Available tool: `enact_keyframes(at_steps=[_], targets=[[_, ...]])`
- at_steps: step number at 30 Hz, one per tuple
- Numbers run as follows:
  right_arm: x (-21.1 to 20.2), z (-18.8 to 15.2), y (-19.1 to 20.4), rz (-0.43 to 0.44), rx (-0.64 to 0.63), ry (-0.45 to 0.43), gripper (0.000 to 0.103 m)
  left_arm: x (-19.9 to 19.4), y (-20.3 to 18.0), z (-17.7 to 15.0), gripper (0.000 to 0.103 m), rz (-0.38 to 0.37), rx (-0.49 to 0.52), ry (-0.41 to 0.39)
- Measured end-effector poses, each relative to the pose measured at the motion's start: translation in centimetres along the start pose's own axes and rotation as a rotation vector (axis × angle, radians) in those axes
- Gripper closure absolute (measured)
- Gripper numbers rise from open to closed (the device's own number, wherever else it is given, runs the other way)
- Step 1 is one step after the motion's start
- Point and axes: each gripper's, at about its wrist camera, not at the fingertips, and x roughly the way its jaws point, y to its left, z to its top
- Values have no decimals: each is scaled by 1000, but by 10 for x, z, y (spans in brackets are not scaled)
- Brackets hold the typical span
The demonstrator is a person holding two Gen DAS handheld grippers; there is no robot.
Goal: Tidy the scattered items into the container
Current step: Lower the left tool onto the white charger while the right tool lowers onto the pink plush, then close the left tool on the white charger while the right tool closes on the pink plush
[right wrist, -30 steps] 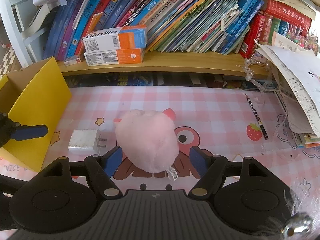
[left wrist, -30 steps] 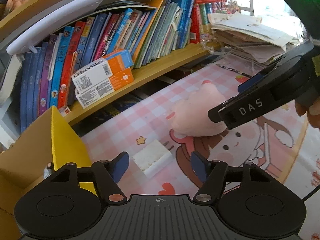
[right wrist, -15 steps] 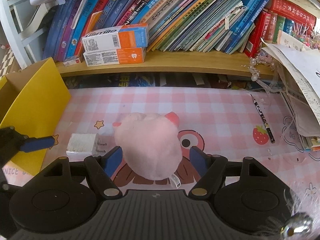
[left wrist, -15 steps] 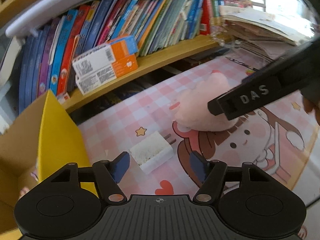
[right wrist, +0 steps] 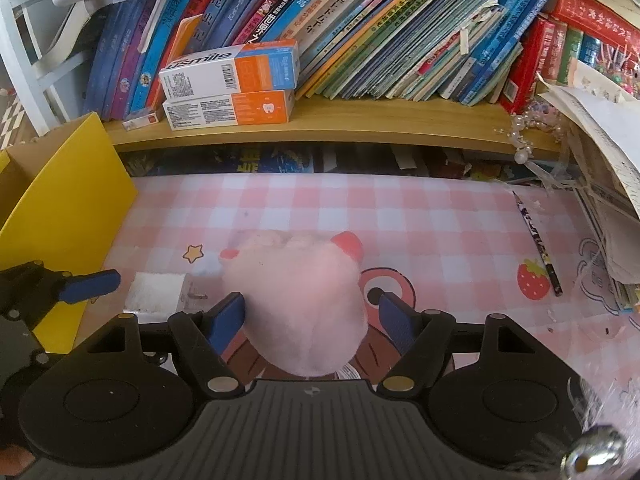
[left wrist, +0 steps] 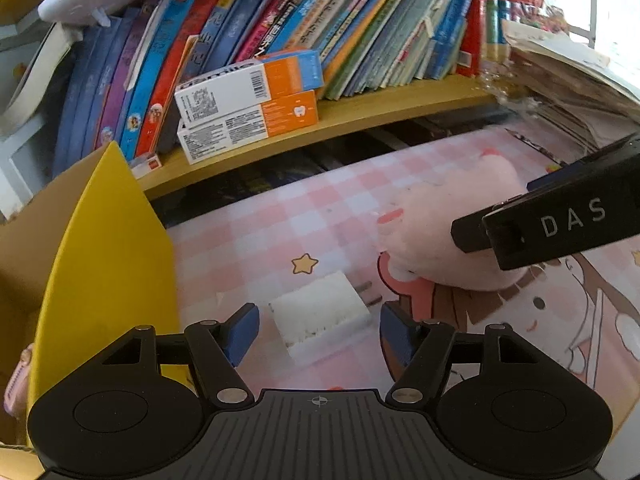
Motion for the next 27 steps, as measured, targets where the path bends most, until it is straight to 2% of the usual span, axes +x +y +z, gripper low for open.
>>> enact_keyframes(at_steps=[11, 22, 27], targets=[[14, 4, 3, 21, -4, 16, 30, 21, 1, 2, 35, 7, -32, 23], [20, 3, 3, 31, -5, 28, 30, 25, 3, 0, 38, -5, -55, 24], [20, 3, 2, 33, -5, 19, 37, 26, 4, 0, 38, -10, -50, 23]])
